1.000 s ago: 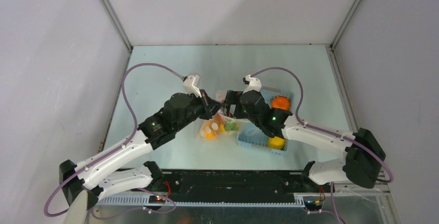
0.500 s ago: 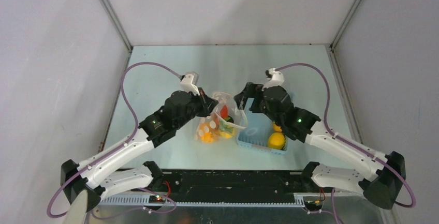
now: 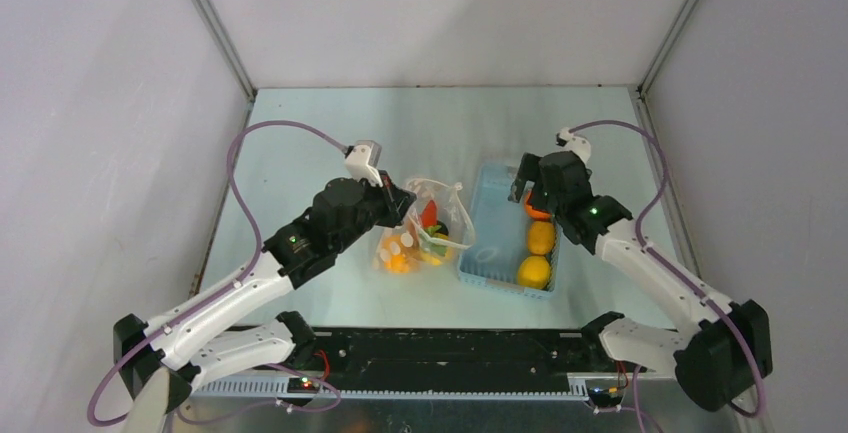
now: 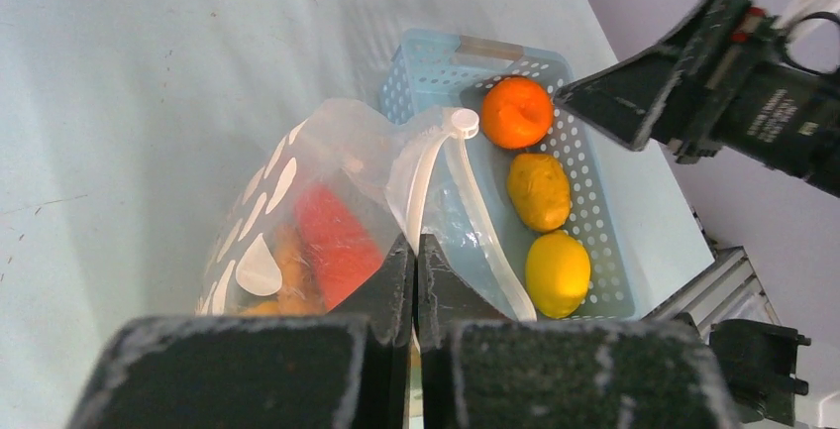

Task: Place the food in the zip-top bag and seal the zipper
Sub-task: Pick up the fake fruit from the bin.

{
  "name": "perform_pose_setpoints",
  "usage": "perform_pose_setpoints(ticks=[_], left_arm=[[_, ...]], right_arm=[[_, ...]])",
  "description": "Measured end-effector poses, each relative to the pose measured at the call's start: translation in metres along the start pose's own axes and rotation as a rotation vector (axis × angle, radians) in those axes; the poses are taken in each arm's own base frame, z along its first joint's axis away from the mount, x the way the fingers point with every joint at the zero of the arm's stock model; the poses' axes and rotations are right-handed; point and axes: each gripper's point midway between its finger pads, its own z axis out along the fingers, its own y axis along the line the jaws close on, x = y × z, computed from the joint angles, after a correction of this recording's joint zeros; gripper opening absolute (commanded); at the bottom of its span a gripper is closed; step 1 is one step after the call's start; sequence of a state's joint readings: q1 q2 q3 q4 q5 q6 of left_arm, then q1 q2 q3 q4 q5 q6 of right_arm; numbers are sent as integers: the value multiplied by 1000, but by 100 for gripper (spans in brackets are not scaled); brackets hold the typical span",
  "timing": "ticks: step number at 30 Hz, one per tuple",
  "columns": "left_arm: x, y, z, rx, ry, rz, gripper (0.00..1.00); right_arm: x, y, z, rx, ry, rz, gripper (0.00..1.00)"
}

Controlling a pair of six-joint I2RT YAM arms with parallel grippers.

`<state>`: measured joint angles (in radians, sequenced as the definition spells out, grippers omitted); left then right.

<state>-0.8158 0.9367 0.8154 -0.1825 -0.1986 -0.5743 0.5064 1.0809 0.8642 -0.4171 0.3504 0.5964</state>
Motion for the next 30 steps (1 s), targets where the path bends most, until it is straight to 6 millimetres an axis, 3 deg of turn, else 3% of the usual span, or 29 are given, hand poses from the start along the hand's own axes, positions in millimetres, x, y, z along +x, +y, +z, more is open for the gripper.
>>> perform_pose_setpoints(ticks=[7, 14, 22, 30], left_arm=[[3, -4, 0, 24, 16, 7, 0], [8, -7, 1, 47, 40, 21, 0], [18, -6, 6, 50, 77, 42, 0], [21, -8, 7, 59, 90, 44, 0]], right_arm=[[28, -18, 37, -19, 129, -524, 99], [38, -35, 59, -98, 224, -1003, 100], [39, -63, 92, -98, 325, -1141, 99], [42, -64, 103, -138, 337, -1143, 99]])
